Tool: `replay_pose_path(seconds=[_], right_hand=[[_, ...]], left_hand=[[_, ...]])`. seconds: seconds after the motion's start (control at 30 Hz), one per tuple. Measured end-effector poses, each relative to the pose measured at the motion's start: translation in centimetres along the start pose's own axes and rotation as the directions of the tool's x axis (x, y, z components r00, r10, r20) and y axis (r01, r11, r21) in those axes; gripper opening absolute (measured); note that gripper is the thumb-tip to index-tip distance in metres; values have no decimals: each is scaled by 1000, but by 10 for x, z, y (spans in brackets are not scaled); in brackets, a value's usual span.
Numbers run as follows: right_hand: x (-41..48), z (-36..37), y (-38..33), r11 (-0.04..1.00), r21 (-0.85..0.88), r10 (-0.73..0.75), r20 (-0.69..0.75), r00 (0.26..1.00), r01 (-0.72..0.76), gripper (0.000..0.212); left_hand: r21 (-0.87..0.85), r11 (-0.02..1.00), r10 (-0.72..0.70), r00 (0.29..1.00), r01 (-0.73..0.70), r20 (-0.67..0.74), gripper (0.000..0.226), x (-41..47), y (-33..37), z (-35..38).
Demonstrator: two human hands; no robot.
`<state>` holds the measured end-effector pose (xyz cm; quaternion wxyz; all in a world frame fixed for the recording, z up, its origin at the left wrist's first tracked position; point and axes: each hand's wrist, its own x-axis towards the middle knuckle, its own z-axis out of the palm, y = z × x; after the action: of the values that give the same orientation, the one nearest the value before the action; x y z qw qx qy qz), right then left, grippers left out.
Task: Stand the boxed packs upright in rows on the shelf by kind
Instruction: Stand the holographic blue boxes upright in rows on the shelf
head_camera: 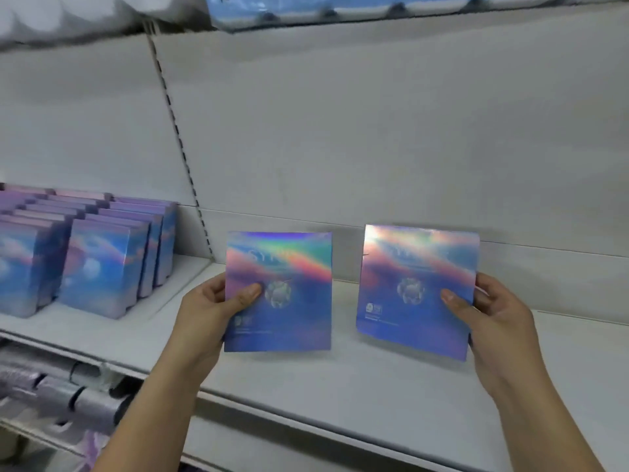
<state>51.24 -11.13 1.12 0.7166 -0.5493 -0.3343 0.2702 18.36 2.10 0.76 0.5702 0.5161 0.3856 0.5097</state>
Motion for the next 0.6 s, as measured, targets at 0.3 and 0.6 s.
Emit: replay_pose_path(seconds=[0.3, 0.6], right_hand=[[-54, 150, 30, 999, 29, -29, -6, 1000, 30, 29], [-125, 285, 39, 999, 40, -1, -112, 994, 6, 28]], left_hand=[[-97, 989, 104, 991, -112, -83, 31, 23, 6, -162], [-135, 988, 77, 997, -75, 8, 31, 53, 24, -291]])
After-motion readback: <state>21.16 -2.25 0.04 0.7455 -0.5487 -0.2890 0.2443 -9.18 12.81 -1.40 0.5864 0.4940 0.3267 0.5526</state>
